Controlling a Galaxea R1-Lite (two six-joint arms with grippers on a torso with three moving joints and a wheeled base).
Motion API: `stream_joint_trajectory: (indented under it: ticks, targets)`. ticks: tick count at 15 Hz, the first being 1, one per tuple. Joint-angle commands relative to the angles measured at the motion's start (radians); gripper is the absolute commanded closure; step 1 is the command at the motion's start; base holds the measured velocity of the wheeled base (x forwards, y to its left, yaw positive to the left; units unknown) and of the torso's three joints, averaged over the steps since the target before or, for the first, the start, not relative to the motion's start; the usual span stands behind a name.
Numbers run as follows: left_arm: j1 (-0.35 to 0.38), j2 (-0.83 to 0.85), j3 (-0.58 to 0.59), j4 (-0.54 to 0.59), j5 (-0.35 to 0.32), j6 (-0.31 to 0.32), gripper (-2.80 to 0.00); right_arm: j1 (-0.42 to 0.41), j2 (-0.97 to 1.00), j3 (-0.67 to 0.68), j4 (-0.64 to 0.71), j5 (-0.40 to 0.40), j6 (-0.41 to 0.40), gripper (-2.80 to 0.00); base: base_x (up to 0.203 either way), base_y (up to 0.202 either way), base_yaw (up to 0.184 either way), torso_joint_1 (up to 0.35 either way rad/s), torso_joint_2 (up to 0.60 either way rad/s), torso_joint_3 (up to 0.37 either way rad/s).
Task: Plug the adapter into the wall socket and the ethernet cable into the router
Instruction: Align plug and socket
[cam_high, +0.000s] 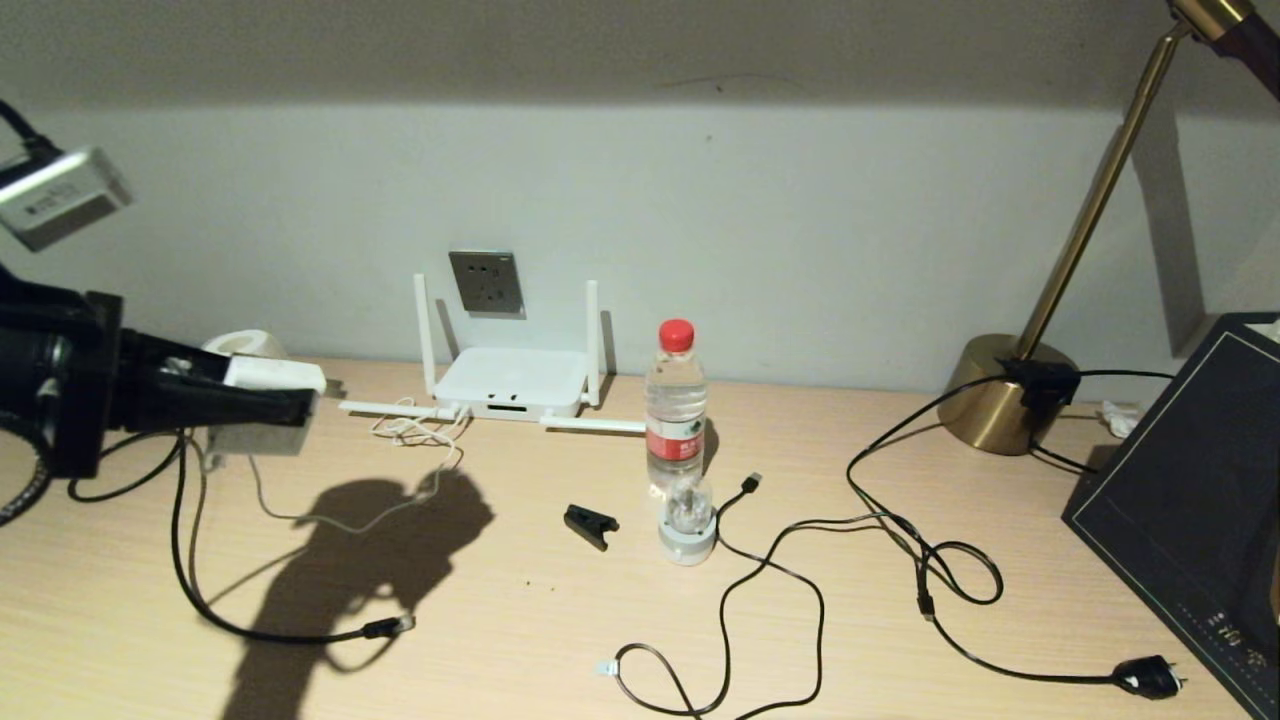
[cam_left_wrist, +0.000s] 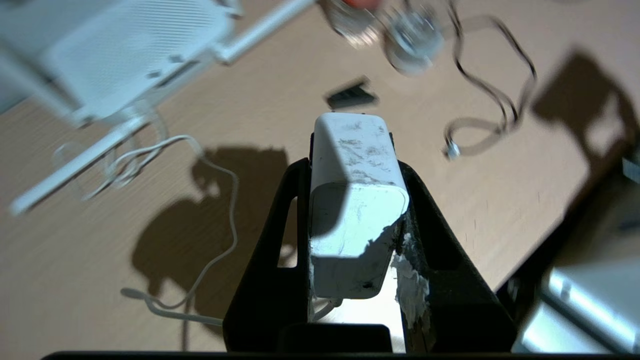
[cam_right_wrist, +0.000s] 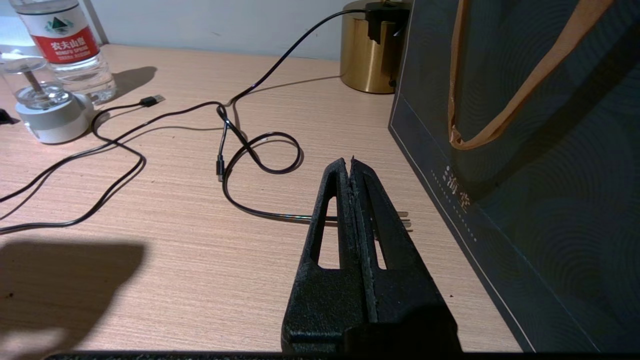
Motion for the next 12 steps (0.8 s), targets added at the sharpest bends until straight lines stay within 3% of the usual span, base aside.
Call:
stream_joint_trajectory:
  ticks: [1, 4, 6, 9, 12]
  targets:
    - [0.067, -0.121, 0.202, -0.306, 0.013, -0.245, 0.00, 0.000, 0.001, 0.035, -0.001, 0.000, -0.001, 0.00, 0.000, 0.000, 0.000, 0.000, 0.00, 0.000]
    - [0.059, -0.110, 0.587, -0.899, 0.139, -0.396, 0.00, 0.000, 0.001, 0.035, -0.001, 0.000, -0.001, 0.00, 0.000, 0.000, 0.000, 0.000, 0.00, 0.000]
    - [0.034, 0.015, 0.743, -1.307, 0.227, -0.447, 0.00, 0.000, 0.001, 0.035, -0.001, 0.000, -0.001, 0.00, 0.000, 0.000, 0.000, 0.000, 0.00, 0.000]
    - [-0.003, 0.345, 0.753, -1.712, 0.332, -0.478, 0.00, 0.000, 0.001, 0.035, -0.001, 0.000, -0.001, 0.00, 0.000, 0.000, 0.000, 0.000, 0.00, 0.000]
    - [-0.091, 0.609, 0.605, -1.986, 0.451, -0.505, 0.00, 0.000, 0.001, 0.035, -0.001, 0.000, -0.001, 0.00, 0.000, 0.000, 0.000, 0.000, 0.00, 0.000]
